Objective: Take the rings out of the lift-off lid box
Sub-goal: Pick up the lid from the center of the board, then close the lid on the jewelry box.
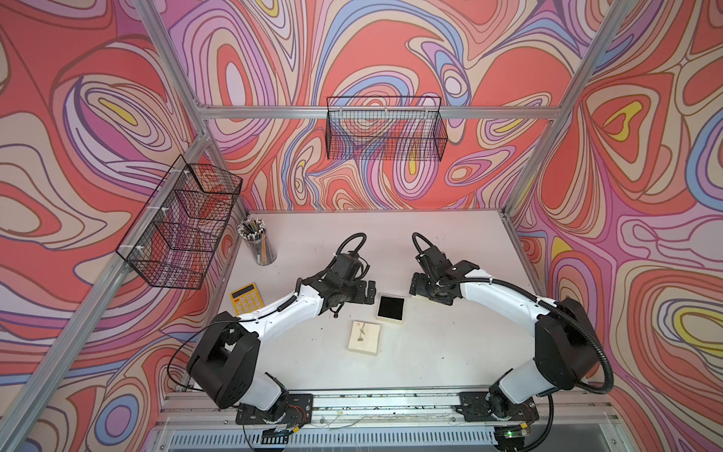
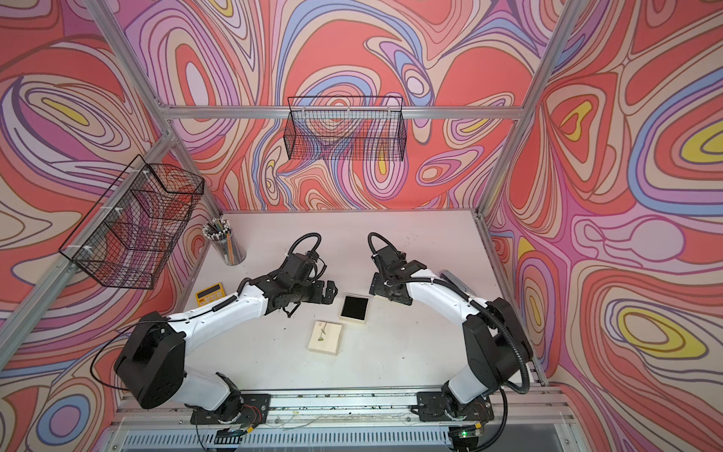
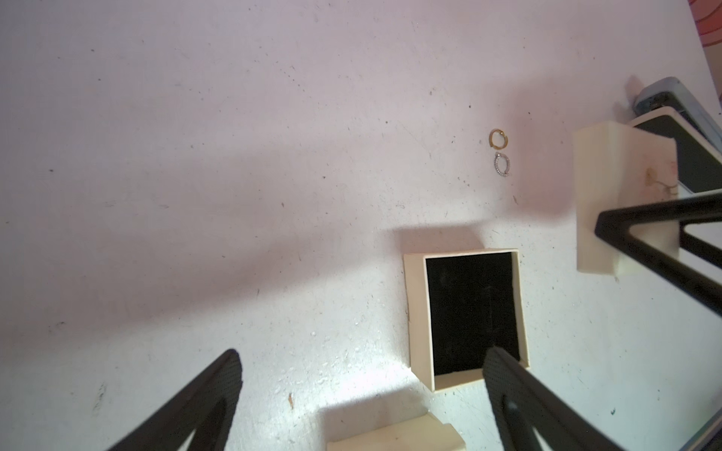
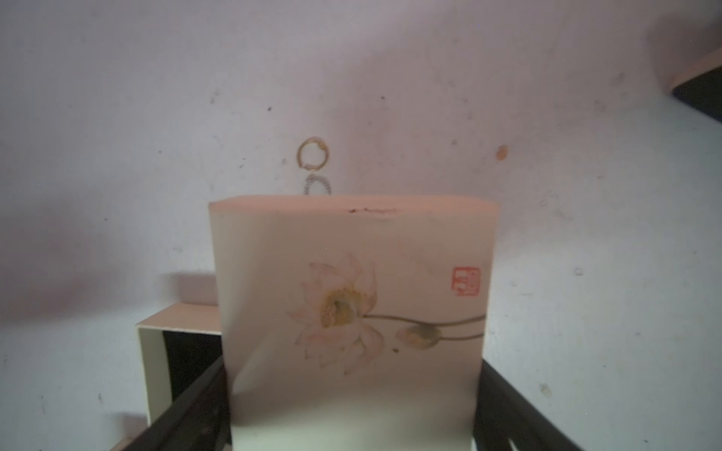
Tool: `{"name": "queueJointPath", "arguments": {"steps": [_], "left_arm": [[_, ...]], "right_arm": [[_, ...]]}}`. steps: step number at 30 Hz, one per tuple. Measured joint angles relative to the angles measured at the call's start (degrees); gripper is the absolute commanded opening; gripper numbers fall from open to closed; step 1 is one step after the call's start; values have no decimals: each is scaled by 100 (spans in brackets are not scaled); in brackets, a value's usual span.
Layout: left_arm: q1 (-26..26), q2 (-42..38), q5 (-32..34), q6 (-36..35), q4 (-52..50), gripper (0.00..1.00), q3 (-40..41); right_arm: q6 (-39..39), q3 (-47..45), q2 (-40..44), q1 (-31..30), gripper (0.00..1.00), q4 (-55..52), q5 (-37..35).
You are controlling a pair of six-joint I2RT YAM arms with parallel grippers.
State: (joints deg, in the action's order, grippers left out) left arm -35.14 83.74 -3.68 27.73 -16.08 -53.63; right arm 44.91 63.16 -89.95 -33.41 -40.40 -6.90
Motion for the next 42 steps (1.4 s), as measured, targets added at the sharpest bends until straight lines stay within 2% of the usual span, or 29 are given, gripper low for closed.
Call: {"name": "queueJointPath", "arguments": {"steps": [6,11,21,42], "left_arm": [[221,-297,35,103,0,100,240],[225,-494,13,168,-2,100,435],[258,-800,-33,251,0,100,579],[262,-785,-173,251,2,100,581]], "right_arm": [[264,496,-352,-691,79,-28,90],[361,802,-774,-1012,79,20,144],[461,868,-1106,-1217,79,-15,155],[754,1032,-1259,-1408,83,-313,-160]]}}
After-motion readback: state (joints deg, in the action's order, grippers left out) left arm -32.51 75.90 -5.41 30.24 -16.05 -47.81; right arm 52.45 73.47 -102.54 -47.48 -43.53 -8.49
